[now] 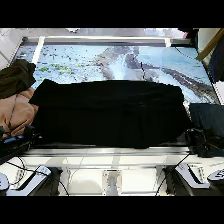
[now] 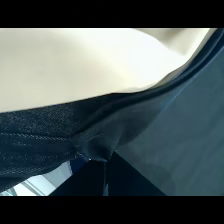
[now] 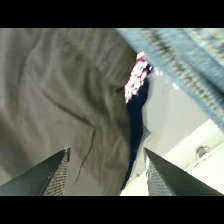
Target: Fold the clothes and pants, and hang the long-sleeved shirts on hangers.
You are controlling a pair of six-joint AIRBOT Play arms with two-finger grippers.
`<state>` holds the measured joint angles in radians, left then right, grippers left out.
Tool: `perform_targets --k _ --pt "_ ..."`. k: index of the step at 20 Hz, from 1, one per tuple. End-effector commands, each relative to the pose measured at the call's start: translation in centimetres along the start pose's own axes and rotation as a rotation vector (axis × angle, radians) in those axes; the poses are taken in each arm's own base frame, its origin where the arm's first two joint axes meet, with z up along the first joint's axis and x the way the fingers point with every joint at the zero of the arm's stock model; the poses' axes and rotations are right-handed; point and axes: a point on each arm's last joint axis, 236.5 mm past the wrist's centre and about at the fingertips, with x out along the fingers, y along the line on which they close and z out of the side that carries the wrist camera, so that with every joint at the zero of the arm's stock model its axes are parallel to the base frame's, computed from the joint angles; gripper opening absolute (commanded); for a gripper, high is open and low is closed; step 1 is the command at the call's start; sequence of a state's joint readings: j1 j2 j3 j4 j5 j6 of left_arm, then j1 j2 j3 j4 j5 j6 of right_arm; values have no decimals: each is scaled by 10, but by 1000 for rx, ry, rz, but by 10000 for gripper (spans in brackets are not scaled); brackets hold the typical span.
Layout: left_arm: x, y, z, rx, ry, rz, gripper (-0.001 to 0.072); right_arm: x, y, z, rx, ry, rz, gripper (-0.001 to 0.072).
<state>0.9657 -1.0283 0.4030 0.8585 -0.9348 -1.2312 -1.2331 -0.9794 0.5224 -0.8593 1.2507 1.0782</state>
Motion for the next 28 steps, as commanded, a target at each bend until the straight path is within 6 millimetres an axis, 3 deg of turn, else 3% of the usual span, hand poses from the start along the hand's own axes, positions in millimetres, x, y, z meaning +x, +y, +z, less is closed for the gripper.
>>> perform_targets --k 1,6,8,10,14,16,18,19,21,24,28 --pt "0 1 0 21 0 2 7 15 -9 3 16 -19 13 505" --pt "0 1 2 20 -7 4 6 51 -3 1 -20 42 6 505" --pt "0 1 2 21 -7 4 7 65 8 15 -30 -10 19 505" --pt "0 2 3 21 -13 7 7 72 13 25 -54 -54 0 448" --pt "0 4 7 23 -30 15 7 78 16 29 -88 -74 -22 416" --pt "0 4 7 29 -31 16 7 78 15 29 -88 -76 -24 226" --pt "0 4 9 37 -36 18 7 77 14 32 -88 -87 -29 188" --pt "0 5 10 38 -40 19 6 77 14 33 -87 -89 -29 45" --pt "-4 4 16 53 -56 27 6 75 20 30 -97 -73 -13 24" --pt "-30 -3 33 181 -79 78 5 59 31 13 -208 20 -17 23" --pt "-91 -22 50 361 -180 165 5 14 34 -15 -341 114 -120 23"
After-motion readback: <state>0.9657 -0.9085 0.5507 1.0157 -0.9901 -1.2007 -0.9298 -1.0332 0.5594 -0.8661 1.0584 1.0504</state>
